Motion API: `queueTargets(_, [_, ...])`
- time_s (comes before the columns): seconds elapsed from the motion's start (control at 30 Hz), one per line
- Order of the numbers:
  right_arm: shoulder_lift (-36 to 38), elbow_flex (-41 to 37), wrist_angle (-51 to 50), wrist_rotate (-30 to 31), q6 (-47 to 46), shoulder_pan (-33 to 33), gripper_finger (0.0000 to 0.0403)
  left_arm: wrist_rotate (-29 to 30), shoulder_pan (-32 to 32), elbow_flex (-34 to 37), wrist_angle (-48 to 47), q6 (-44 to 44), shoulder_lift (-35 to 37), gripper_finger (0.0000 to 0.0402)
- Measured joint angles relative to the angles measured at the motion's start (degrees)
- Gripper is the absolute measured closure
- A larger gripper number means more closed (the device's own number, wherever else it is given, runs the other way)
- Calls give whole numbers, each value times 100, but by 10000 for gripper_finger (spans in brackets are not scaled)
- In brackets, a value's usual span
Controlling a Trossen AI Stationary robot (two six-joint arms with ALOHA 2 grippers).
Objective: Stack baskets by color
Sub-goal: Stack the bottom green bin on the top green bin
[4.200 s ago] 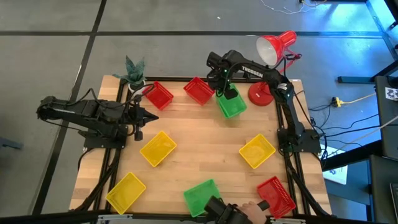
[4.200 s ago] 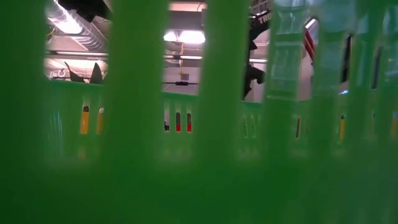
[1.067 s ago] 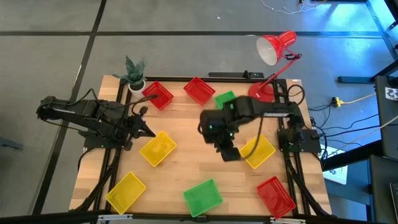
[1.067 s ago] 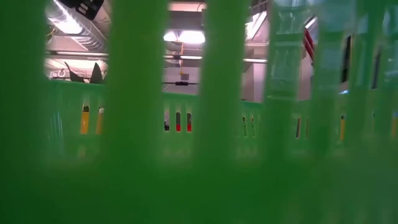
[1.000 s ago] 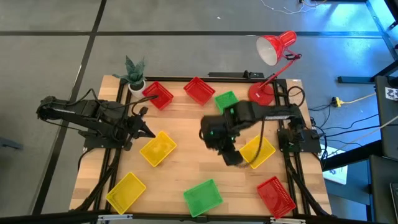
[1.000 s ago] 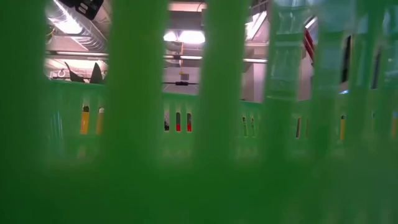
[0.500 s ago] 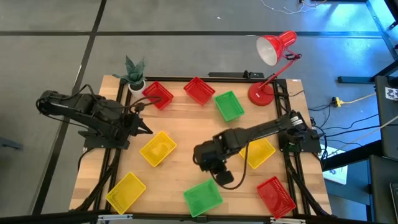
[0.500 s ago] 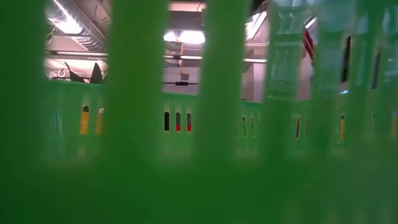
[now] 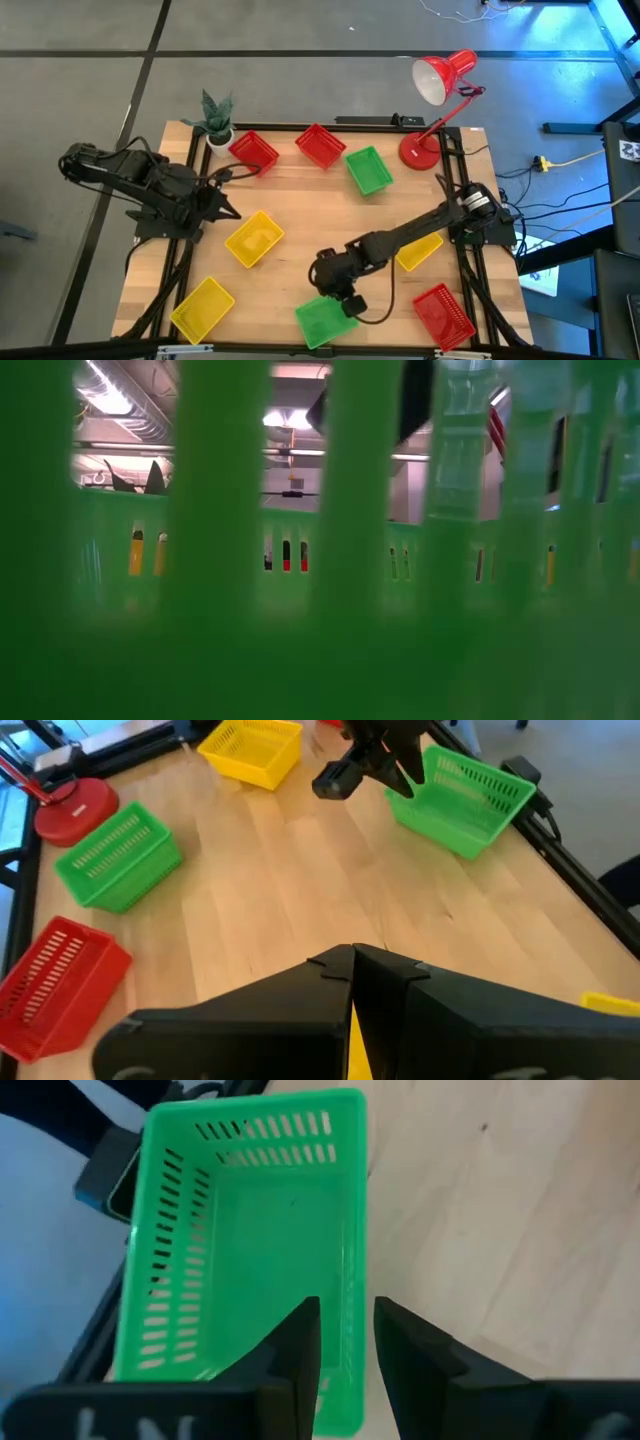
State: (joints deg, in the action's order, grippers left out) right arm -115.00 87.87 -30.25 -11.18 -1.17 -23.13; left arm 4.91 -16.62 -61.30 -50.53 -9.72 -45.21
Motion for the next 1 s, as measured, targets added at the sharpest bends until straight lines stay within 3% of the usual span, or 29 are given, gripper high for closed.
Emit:
queueTargets(0.17, [0, -166, 205, 428, 22, -55, 307, -7, -66, 0, -10, 6, 0, 401])
queueTargets(0.6, [-47, -196, 241, 255, 16, -70, 307, -7, -83, 0, -4, 13, 0, 401])
queueTargets(1.0, [-541, -196, 254, 255, 143, -69, 307, -7, -83, 0, -2, 20, 0, 401])
